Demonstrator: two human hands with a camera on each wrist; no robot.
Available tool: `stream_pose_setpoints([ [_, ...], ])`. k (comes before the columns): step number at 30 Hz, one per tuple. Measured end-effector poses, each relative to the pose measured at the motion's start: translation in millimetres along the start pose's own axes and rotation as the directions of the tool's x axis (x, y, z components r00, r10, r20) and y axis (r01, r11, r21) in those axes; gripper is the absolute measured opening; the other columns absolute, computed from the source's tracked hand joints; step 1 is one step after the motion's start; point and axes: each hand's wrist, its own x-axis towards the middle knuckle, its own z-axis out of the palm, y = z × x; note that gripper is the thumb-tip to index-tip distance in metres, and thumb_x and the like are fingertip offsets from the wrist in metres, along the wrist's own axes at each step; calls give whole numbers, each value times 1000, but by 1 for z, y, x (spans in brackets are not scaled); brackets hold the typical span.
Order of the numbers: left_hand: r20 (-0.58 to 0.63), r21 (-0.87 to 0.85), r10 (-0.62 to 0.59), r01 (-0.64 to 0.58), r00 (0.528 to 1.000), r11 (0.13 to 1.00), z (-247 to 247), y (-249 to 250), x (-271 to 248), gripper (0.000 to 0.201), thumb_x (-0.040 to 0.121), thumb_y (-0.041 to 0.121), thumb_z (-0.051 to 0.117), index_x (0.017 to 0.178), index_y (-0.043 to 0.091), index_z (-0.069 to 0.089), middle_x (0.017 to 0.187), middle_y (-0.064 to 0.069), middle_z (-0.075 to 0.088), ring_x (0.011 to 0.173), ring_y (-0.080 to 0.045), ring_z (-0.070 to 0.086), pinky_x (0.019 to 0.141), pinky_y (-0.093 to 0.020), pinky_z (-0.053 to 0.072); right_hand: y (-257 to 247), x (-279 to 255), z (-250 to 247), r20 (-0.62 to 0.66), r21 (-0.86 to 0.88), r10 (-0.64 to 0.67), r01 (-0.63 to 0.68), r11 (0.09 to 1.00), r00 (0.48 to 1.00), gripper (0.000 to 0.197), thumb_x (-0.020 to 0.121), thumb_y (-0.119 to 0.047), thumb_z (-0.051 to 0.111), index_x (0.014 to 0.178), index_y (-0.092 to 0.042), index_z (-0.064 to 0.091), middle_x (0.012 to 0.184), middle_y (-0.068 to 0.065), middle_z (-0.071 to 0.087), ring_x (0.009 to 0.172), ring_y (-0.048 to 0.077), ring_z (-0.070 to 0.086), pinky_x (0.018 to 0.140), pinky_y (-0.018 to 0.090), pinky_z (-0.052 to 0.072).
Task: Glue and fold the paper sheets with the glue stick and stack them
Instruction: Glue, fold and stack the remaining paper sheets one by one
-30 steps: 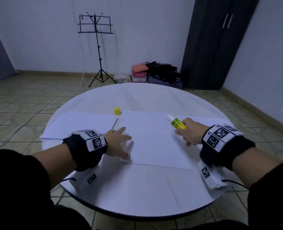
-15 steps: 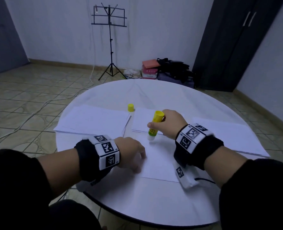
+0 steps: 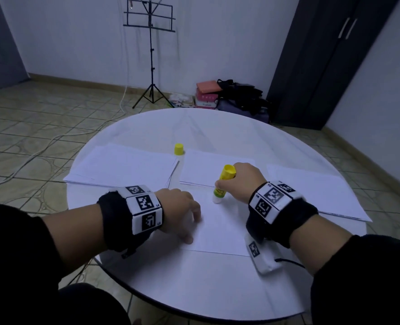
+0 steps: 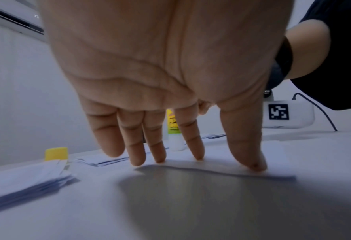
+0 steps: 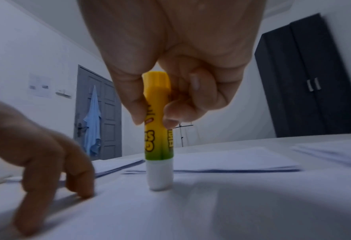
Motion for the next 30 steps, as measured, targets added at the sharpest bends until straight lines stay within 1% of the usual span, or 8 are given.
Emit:
stream_pose_setpoints([
  [4,-2,24,-32,32,999,999,-3,0,6,79,68,57,75,135,32,41,138,7,42,125,-19,43,102,-36,39,34,-7,-24,-33,-5,90,-90,996,995,28,82,-29,66,72,-13,45,71,-1,45,74,20,49,50,24,30],
  [6,13,51,-35,35,999,998,-4,1,8,80,68,58,74,135,30,42,136,5,42,125,-20,42,101,-36,40,47,-10,-33,-47,-2,120,-121,993,992,30,82,-27,66,67,-14,43,69,0,45,70,19,48,50,24,31],
  [11,37,24,-69,68,997,997,-6,-3,8,84,65,63,74,136,35,39,141,7,38,134,-19,31,108,-38,33,62,-16,-40,-104,1,152,-153,988,983,26,80,-22,65,70,-15,42,71,1,47,74,22,49,52,26,31],
  [15,29,11,-101,101,994,995,-3,-8,6,95,63,68,72,142,35,30,147,10,33,138,-18,26,111,-39,26,37,-24,-31,-91,118,26,-15,993,996,20,78,-21,65,74,-14,46,73,-1,50,73,20,50,57,28,35],
  [20,13,23,-136,135,991,991,-1,-7,4,128,53,74,74,151,26,6,153,5,28,140,-23,25,113,-42,23,-14,-36,-5,92,64,-248,243,968,964,16,80,-28,64,75,-14,60,82,4,60,80,20,55,68,28,40],
  [23,9,30,-138,137,990,990,-4,-2,-2,119,53,69,78,144,22,16,144,2,38,134,-25,33,111,-43,27,-27,-39,13,156,-1,-276,279,960,948,19,80,-33,62,82,-14,62,89,4,62,87,21,57,66,27,39],
  [25,16,36,-135,134,991,990,-5,0,-3,113,52,68,79,138,22,23,139,2,42,131,-26,36,110,-44,29,-29,-44,19,185,-15,-280,288,958,942,16,80,-32,62,79,-16,59,87,3,61,86,20,57,66,28,42],
  [30,49,70,-128,124,991,990,-5,-1,-2,127,49,70,79,148,34,8,149,4,31,136,-27,30,110,-46,28,-26,-64,11,239,-22,-306,321,947,921,27,78,-25,63,58,-20,45,65,-4,51,68,15,49,56,26,37],
])
